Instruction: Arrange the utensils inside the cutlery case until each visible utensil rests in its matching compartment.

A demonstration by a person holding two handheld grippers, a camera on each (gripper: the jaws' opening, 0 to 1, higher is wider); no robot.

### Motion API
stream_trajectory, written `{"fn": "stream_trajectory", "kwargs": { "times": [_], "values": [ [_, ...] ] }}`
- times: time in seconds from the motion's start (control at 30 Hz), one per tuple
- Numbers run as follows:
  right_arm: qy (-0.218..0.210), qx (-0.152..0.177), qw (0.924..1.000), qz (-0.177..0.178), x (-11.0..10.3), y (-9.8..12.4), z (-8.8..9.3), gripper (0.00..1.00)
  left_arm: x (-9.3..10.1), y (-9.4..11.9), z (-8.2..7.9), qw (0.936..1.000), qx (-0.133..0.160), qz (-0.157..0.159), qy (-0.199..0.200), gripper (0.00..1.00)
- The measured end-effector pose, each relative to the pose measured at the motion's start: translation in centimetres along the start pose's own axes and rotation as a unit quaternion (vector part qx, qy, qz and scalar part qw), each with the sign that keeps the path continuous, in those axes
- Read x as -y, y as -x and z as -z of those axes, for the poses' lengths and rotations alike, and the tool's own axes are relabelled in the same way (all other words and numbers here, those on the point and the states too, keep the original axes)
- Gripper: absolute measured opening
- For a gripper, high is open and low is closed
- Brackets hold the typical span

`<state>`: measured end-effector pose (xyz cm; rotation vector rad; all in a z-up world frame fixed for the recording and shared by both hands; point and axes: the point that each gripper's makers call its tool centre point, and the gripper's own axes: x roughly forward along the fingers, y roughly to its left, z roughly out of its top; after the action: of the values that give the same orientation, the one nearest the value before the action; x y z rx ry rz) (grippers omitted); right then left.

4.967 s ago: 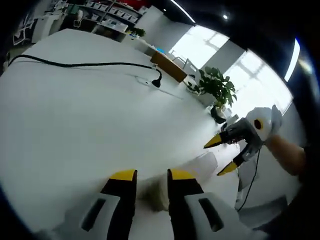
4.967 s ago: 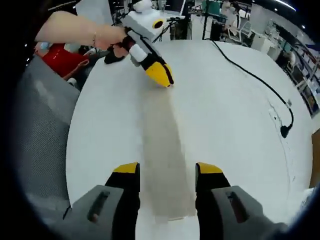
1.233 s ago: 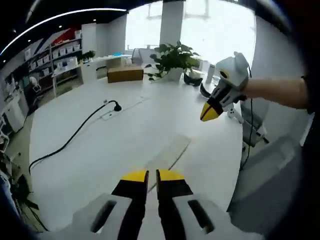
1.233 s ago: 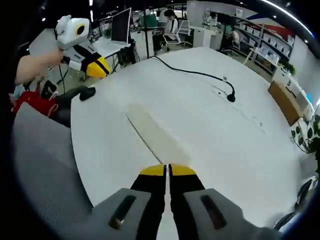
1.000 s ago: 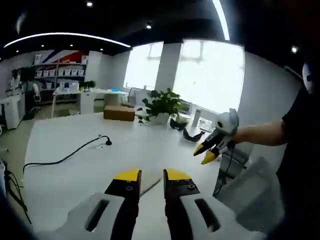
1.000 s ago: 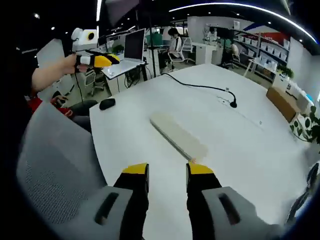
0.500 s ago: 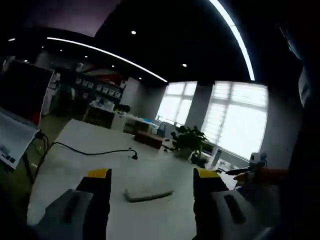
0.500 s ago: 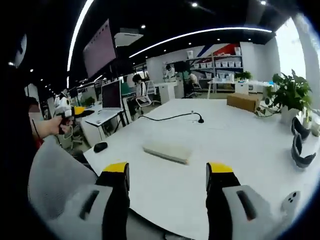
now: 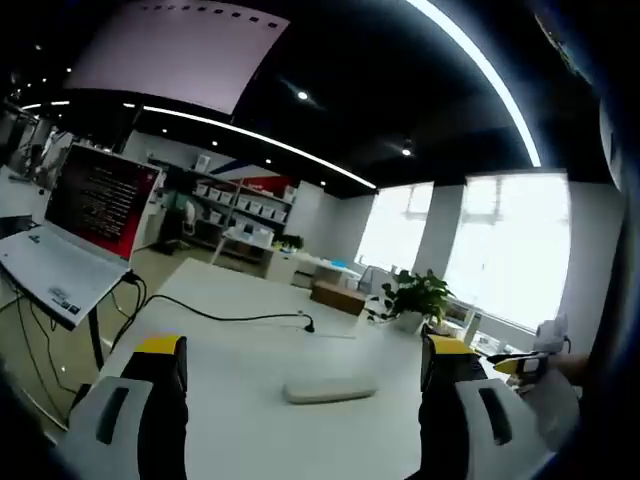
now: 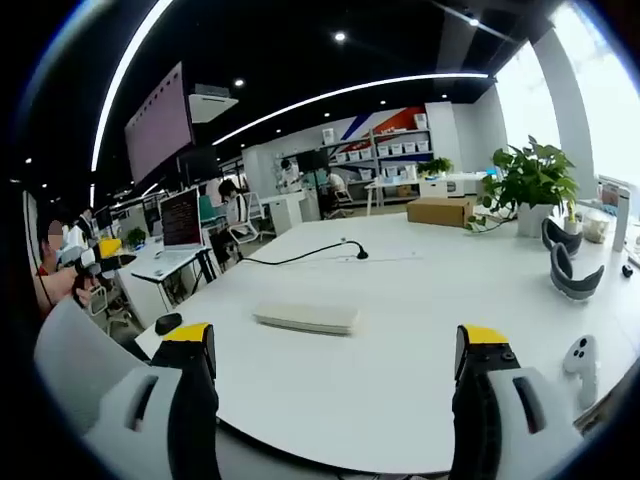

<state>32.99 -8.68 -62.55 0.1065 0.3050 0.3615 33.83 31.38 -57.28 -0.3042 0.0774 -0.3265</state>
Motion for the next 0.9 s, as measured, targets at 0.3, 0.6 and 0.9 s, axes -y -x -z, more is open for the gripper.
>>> {"fn": "stream_trajectory", "kwargs": {
  "times": [0.3, 0.6, 0.9],
  "values": [
    [0.006, -0.026, 0.9996, 0.009, 0.5, 0.0, 1.1, 1.00, 1.1, -0.5, 1.2, 0.9999, -0.012, 0.008, 0.000, 1.00],
    [-0.009, -0.042, 0.9990, 0.017, 1.5, -0.2, 1.7, 0.99, 1.3, -0.8, 1.8, 0.9996, -0.026, 0.010, -0.002, 1.00],
    [-0.019, -0.051, 0.9983, 0.022, 1.9, 0.0, 2.2, 0.99, 1.3, -0.8, 2.0, 0.9996, -0.027, 0.010, 0.007, 1.00]
  ]
}}
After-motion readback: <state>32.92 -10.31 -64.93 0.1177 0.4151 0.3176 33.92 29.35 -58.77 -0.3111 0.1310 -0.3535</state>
